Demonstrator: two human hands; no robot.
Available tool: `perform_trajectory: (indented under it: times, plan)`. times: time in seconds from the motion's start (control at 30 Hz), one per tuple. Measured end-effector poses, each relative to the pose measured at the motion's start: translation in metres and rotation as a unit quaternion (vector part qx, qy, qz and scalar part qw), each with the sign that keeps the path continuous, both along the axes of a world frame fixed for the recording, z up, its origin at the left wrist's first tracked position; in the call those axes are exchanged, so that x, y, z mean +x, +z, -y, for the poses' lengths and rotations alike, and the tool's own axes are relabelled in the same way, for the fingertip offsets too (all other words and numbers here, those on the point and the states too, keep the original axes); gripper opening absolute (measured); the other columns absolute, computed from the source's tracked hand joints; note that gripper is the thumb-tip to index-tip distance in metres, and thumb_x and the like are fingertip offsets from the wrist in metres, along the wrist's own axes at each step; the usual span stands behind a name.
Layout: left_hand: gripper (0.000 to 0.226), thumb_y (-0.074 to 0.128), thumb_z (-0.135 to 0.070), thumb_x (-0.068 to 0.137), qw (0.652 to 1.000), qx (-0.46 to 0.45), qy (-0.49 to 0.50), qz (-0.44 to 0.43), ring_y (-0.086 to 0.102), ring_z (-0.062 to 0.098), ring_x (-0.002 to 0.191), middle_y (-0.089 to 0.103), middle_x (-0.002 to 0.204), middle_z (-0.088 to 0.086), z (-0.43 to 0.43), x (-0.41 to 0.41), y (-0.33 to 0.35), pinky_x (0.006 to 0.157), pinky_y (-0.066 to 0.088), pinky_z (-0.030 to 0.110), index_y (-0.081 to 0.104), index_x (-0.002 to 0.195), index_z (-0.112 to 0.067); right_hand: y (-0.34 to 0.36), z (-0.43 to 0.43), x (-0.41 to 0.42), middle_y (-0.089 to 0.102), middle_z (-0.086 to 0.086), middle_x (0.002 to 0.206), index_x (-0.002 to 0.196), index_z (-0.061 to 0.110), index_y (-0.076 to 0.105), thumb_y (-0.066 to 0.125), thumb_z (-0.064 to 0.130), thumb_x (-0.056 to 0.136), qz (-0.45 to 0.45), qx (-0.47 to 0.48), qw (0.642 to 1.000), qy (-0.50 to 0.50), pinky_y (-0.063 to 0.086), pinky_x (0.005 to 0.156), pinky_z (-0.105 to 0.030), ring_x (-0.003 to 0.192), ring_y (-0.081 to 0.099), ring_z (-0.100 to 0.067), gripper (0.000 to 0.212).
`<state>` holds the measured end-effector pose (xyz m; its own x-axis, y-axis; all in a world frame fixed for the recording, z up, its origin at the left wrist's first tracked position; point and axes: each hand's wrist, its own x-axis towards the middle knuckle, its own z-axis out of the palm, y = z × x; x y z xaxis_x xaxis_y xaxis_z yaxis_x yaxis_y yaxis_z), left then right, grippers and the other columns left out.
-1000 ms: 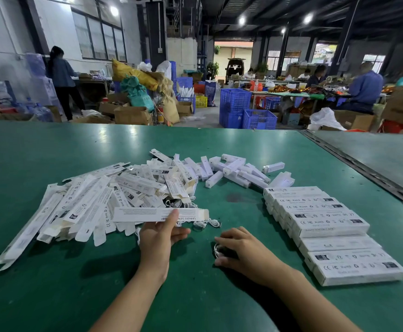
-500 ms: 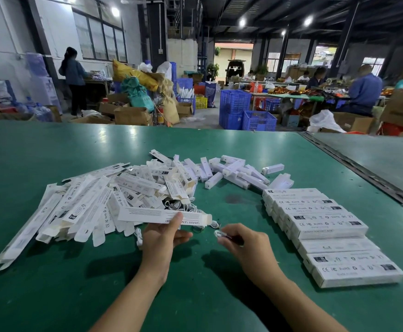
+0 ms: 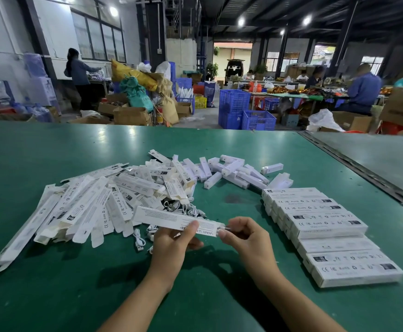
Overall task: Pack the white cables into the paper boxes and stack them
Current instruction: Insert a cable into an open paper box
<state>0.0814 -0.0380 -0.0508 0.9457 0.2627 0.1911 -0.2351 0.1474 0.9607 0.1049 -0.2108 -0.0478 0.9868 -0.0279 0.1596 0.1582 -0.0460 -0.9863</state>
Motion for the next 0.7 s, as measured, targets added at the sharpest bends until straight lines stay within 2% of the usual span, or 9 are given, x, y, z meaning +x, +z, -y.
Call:
perform_trajectory:
  times: [0.13, 0.3, 0.37, 0.47, 0.6, 0.7]
  plan:
    - [0.004, 0.074, -0.027, 0.083, 1.000, -0.001, -0.006, 0.005, 0.072, 0.026, 0.062, 0.077, 0.088, 0.008, 0.0023, -0.0020, 0.0011, 0.059, 0.058, 0.028, 0.074, 0.086, -0.028, -0.0003, 0.0010, -0.0008, 0.075, -0.004, 0.078, 0.079, 0.009, 0.074, 0.086, 0.013, 0.068, -0.016, 0.054, 0.998, 0.022, 0.052, 0.066, -0.019, 0.070, 0.068, -0.010, 0.017]
    - [0.008, 0.074, -0.032, 0.079, 1.000, -0.003, -0.004, 0.006, 0.072, 0.024, 0.061, 0.077, 0.088, 0.005, 0.0003, -0.0003, 0.0001, 0.059, 0.058, 0.027, 0.074, 0.087, -0.031, 0.0010, 0.0018, -0.0007, 0.076, -0.012, 0.085, 0.081, 0.008, 0.078, 0.083, 0.020, 0.062, -0.073, 0.116, 0.988, 0.067, 0.051, 0.064, -0.016, 0.071, 0.065, -0.011, 0.024]
    - [0.009, 0.074, -0.034, 0.078, 1.000, -0.011, 0.000, 0.003, 0.072, 0.024, 0.061, 0.077, 0.087, 0.005, -0.0001, 0.0002, -0.0002, 0.059, 0.058, 0.027, 0.074, 0.087, -0.032, 0.0003, 0.0020, 0.0007, 0.076, -0.014, 0.091, 0.085, 0.009, 0.079, 0.080, 0.013, 0.071, -0.095, 0.130, 0.983, 0.087, 0.052, 0.068, -0.018, 0.076, 0.065, -0.013, 0.014]
    - [0.007, 0.073, -0.024, 0.086, 1.000, -0.021, 0.008, 0.002, 0.071, 0.024, 0.059, 0.076, 0.086, 0.007, -0.0012, 0.0022, -0.0016, 0.058, 0.058, 0.028, 0.074, 0.085, -0.030, 0.0011, 0.0030, 0.0025, 0.074, -0.017, 0.099, 0.089, 0.009, 0.079, 0.076, 0.007, 0.072, -0.112, 0.178, 0.971, 0.115, 0.056, 0.079, -0.022, 0.087, 0.069, -0.018, 0.017]
    - [0.004, 0.073, -0.030, 0.081, 1.000, -0.021, 0.002, 0.010, 0.070, 0.024, 0.060, 0.076, 0.085, 0.007, 0.0007, 0.0008, -0.0005, 0.058, 0.057, 0.027, 0.073, 0.085, -0.031, 0.0006, 0.0030, 0.0012, 0.075, -0.018, 0.091, 0.082, 0.011, 0.079, 0.075, 0.000, 0.077, -0.108, 0.155, 0.978, 0.087, 0.056, 0.075, -0.023, 0.079, 0.067, -0.019, 0.013]
    - [0.012, 0.073, -0.035, 0.076, 1.000, -0.020, -0.009, 0.013, 0.071, 0.025, 0.063, 0.077, 0.087, 0.008, 0.0029, -0.0003, -0.0001, 0.059, 0.057, 0.027, 0.073, 0.087, -0.029, -0.0011, 0.0015, -0.0002, 0.074, -0.019, 0.082, 0.078, 0.008, 0.079, 0.075, -0.002, 0.078, -0.104, 0.133, 0.983, 0.077, 0.057, 0.069, -0.023, 0.072, 0.065, -0.020, 0.011]
